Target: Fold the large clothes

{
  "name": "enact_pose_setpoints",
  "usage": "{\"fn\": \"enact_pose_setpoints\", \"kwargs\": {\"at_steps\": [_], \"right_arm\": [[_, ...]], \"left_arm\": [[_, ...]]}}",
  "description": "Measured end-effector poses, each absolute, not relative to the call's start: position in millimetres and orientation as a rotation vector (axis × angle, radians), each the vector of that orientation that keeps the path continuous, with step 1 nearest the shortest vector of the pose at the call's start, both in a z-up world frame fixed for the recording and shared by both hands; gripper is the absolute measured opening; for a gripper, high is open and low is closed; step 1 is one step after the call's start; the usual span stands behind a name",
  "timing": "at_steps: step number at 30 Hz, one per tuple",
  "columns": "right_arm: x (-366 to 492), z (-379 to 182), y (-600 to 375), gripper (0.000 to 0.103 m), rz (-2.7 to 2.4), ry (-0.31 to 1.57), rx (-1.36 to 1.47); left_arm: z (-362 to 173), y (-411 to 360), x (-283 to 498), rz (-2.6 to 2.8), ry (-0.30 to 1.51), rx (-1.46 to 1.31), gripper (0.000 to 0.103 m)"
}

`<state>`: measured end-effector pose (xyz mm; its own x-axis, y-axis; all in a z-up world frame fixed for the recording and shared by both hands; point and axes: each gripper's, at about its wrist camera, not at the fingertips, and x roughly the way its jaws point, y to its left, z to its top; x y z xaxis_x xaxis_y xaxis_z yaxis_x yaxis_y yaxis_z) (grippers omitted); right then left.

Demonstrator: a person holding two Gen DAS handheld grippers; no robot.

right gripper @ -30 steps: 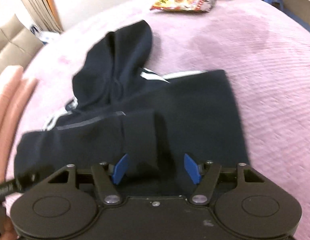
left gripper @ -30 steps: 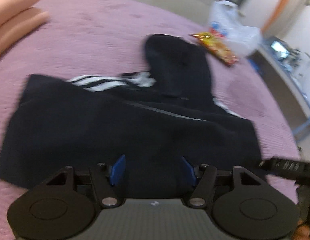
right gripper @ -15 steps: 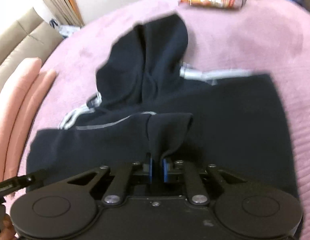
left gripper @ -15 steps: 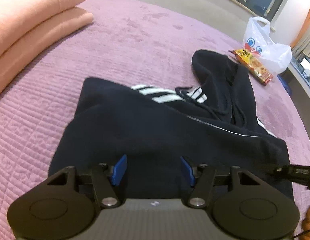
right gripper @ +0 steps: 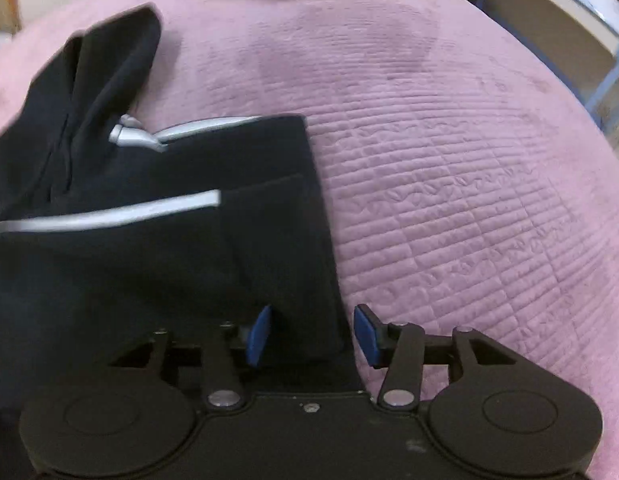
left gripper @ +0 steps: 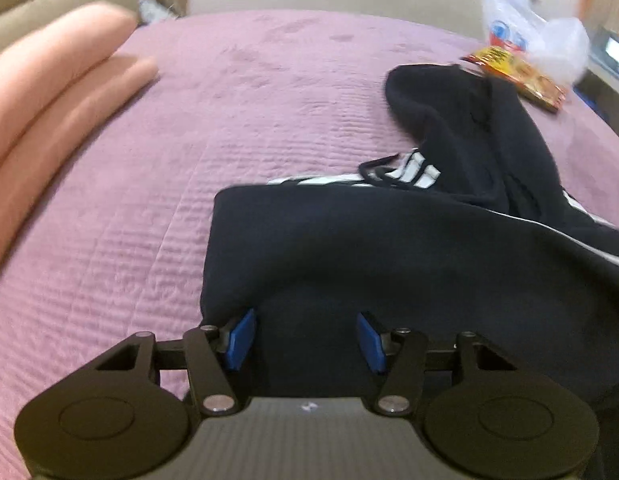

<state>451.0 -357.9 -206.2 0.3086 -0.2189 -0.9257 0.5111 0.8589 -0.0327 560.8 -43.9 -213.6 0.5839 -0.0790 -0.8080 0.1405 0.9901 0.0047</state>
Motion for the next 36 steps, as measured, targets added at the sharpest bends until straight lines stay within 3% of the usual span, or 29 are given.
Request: {"fn": "enact_pose_setpoints", "kwargs": {"at_steps": [5, 7, 9, 11, 14, 20, 24, 25, 27, 29, 36], "right_arm": [[452, -151, -350, 0.064, -0.427, 0.955, 0.313], [467, -146, -325, 0.061, -0.295, 0.918, 0.292], [487, -156, -297, 0.033, -0.122, 0.914, 0.276], [507, -173, -269, 0.022, -0.005, 0.932, 0.248], [529, -203, -253, 0.021, 0.051, 0.982, 0.21], [512, -216, -336, 0.0, -0.286, 0.991, 0.218], [490, -201, -372, 0.0, -0.325, 1.022, 0.368], [488, -191, -362, 0.006, -0.314, 1.015, 0.313], [480, -177, -338, 0.036, -0.256, 0.978, 0.217], [478, -175, -318, 0.045, -0.213, 0.98, 0.152], [486, -222, -318, 0.044, -0.249, 1.143, 0.097]], "left_arm": [[-183, -50, 565, -0.253, 0.874, -0.045, 0.058], [-182, -64, 575, -0.274, 0.861, -0.027, 0.058], [-191, -76, 586, -0.286, 0.87, -0.02, 0.057], [-206, -80, 599, -0.289, 0.913, -0.05, 0.052], [-222, -81, 606, -0.293, 0.934, -0.039, 0.051], [-229, -63, 603, -0.276, 0.926, 0.005, 0.048], [-216, -43, 593, -0.27, 0.924, -0.025, 0.046], [-209, -39, 588, -0.289, 0.914, -0.035, 0.048], [-199, -35, 580, -0.317, 0.897, -0.052, 0.051], [-197, -33, 577, -0.333, 0.907, -0.057, 0.052], [-227, -48, 587, -0.293, 0.977, 0.098, 0.047]]}}
